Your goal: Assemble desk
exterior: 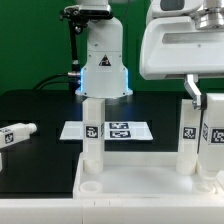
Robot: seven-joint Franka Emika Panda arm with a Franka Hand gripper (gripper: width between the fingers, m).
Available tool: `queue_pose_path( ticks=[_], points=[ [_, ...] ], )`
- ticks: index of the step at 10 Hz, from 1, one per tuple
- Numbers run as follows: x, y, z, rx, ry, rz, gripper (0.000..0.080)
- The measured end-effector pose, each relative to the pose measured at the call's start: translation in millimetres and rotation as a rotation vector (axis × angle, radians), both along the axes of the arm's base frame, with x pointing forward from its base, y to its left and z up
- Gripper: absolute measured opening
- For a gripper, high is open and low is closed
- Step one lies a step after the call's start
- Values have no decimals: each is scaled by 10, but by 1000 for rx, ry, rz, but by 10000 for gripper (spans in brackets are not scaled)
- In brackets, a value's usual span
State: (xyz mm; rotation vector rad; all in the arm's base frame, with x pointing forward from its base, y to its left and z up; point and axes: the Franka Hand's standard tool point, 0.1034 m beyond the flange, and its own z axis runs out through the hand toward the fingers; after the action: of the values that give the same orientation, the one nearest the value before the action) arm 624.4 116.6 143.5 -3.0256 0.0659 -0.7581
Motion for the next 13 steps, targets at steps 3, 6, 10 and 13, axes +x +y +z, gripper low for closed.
queue_pose_path(
  ticks=[3, 6, 10, 13],
  points=[
    [1, -34, -26, -4, 3, -1, 285],
    [32, -74, -53, -8, 4, -6, 285],
    [19, -65, -171, -18, 12, -2, 285],
    [17, -54, -239, -23, 18, 1, 285]
  ],
)
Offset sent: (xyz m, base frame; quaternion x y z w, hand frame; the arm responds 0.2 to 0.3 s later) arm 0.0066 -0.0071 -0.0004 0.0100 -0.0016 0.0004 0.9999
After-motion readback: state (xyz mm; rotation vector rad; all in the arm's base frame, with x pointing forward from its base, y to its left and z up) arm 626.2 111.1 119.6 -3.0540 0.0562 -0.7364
